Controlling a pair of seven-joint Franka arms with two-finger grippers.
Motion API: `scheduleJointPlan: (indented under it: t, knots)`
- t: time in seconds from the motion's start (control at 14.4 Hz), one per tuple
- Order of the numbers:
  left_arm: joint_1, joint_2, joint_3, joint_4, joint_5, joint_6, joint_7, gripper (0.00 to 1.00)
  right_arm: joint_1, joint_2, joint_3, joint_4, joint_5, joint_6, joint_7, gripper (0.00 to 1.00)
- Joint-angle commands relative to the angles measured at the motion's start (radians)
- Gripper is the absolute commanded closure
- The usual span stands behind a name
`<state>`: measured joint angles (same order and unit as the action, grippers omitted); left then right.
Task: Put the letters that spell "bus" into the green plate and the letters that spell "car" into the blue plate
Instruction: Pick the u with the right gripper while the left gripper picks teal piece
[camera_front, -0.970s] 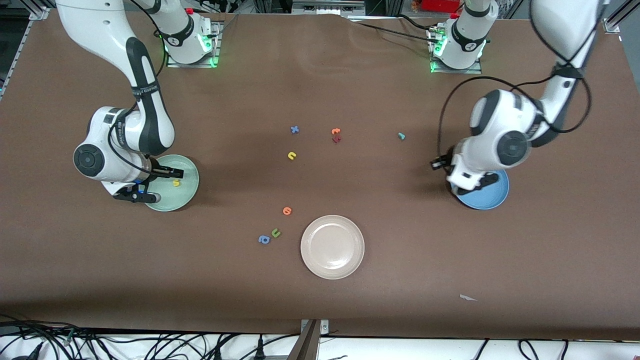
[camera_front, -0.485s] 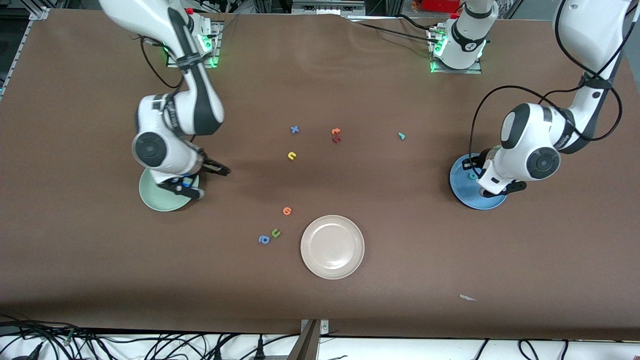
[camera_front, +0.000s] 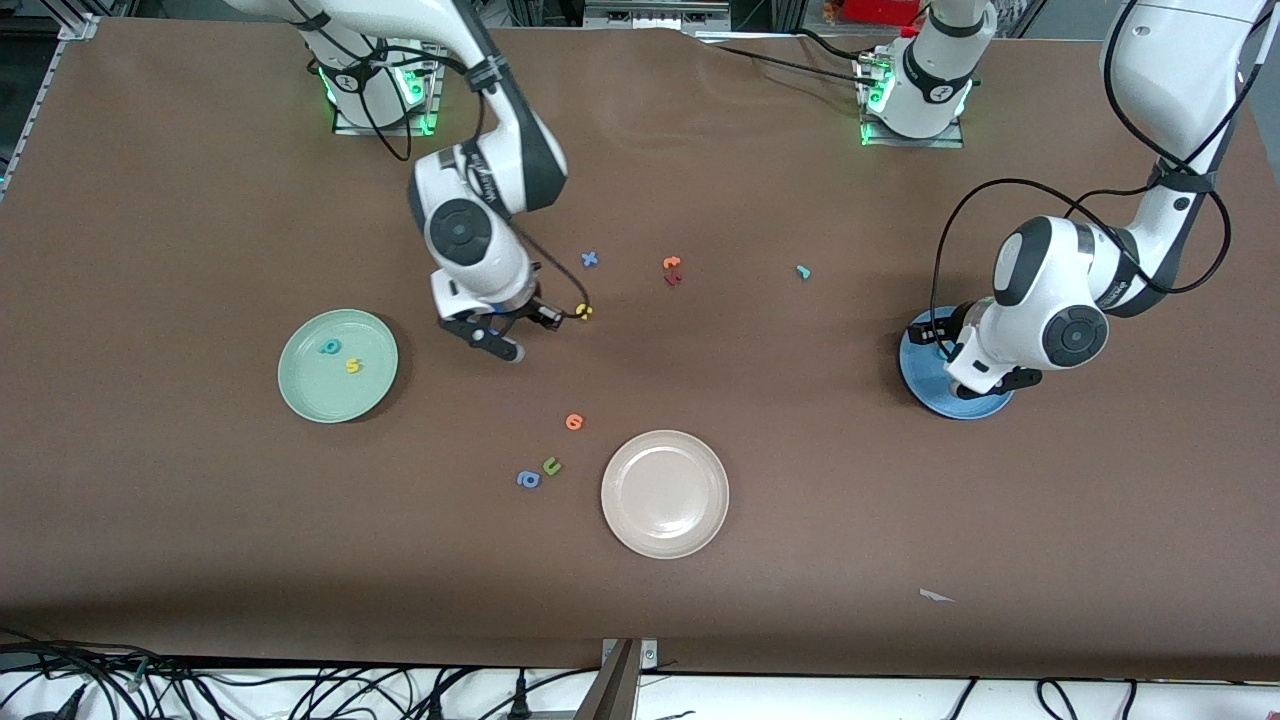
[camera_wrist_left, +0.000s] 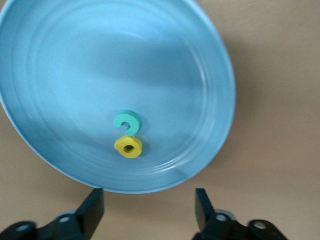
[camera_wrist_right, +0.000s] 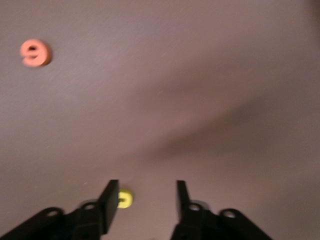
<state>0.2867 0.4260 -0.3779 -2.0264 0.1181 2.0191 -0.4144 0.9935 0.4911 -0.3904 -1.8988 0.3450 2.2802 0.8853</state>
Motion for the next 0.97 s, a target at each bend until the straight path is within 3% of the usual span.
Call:
scheduleJointPlan:
  t: [0.0, 0.35, 0.69, 0.9]
  knots:
    - [0.0, -0.052, -0.074, -0.012, -0.035, -0.017, -0.088, 0.01, 0.063, 0.058, -0.012, 0.004, 0.019, 0.083, 0.087, 0.49]
    - [0.005, -0.061, -0.215, -0.043, -0.035, -0.023, -0.291, 0.0, 0.099, 0.109, 0.001, -0.002, 0.02, 0.156, 0.149, 0.49]
    - [0.008, -0.124, -0.306, -0.23, -0.035, 0.148, -0.435, 0.0, 0.103, 0.133, 0.019, -0.017, 0.025, 0.203, 0.176, 0.49]
    - [-0.006, -0.13, -0.314, -0.316, -0.034, 0.246, -0.516, 0.02, 0.105, 0.133, 0.03, -0.022, 0.025, 0.203, 0.178, 0.49]
